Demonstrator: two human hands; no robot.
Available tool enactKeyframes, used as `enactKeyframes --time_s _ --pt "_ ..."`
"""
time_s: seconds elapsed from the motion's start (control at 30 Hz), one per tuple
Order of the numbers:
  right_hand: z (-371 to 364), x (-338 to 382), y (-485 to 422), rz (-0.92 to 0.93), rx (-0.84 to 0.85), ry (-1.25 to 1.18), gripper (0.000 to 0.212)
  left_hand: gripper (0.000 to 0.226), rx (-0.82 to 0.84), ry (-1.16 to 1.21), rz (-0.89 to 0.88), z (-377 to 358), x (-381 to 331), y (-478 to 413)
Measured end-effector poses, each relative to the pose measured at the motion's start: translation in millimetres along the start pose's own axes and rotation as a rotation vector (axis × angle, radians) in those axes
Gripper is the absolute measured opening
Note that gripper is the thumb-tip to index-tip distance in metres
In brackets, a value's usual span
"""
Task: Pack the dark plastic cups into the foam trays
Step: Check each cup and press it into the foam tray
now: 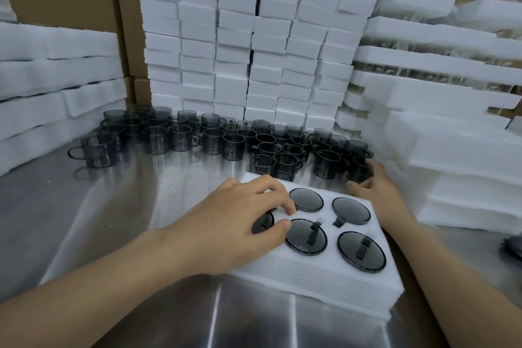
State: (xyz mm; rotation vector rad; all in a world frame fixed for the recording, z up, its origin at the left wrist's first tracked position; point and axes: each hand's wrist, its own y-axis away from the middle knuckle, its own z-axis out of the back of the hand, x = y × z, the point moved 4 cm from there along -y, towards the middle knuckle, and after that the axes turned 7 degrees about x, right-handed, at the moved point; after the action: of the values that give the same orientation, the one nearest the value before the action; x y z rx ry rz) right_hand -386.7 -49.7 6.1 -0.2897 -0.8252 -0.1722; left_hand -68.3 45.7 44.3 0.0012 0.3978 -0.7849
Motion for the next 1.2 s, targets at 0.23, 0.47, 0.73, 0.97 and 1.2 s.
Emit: enactKeyframes --time_s 0.23,0.47,0.73,0.97,1.2 --pt "5 -1 3 0.053 -0.116 0.089 0.012 0.037 -0.027 0.012 -0.019 -2 3 -2" --pt "22 32 21 0.211 -0.234 0.11 0.017 0.02 -0.129 0.549 0.033 3 16 -9" --pt "23 120 73 0.632 -0.265 -0.045 0.013 0.031 -0.375 0.928 0.201 14 28 -14" --pt "-15 171 130 0.992 -0.078 0.368 0.009 0.073 -0.42 0.877 0.083 4 27 -18" --pt "-21 171 136 0.976 0.031 0.369 0.017 0.052 -0.506 0.882 -0.001 -4 29 -19"
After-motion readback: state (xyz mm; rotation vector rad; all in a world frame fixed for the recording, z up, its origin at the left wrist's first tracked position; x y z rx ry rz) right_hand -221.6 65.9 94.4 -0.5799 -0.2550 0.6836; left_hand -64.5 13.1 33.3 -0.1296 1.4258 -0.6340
